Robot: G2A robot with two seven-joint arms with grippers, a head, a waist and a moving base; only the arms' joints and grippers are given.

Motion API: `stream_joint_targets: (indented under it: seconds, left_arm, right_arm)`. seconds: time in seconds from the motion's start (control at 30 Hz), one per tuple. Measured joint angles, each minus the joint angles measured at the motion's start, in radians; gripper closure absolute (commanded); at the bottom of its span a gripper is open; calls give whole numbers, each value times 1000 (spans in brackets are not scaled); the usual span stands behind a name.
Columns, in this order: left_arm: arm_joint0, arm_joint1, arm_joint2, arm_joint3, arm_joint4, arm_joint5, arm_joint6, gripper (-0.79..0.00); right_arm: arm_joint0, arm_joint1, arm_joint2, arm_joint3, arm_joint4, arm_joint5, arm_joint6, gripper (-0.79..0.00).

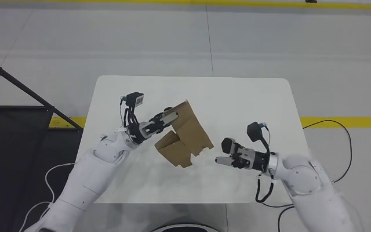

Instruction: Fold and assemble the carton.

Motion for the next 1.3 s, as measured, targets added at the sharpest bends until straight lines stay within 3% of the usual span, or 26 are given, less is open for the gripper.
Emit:
stream_joint_targets:
  seconds: [0.1, 0.37, 0.63, 0.77, 0.9, 1.3]
  left_arm:
    - [3, -1, -5, -6, 19, 8, 14, 0]
    - [5, -1, -6, -11, 23, 13, 18, 0]
    - [4, -15, -2, -67, 122, 120, 127, 0]
    - [-25, -29, 23, -63, 165, 159, 167, 0]
    - [-61, -43, 51, -55, 247, 206, 217, 0]
    - [-52, -46, 46, -88, 271, 243, 252, 0]
  right_arm:
    - [-27, 3, 27, -37, -65, 9, -52, -785]
    - [-25, 3, 29, -39, -65, 15, -53, -785]
    - [-64, 1, 48, -161, -278, 44, -198, -785]
    - [-87, 1, 50, -275, -470, 106, -238, -785]
    - [-110, 1, 35, -355, -608, 89, -287, -785]
    - [-114, 1, 16, -379, -672, 83, -296, -785]
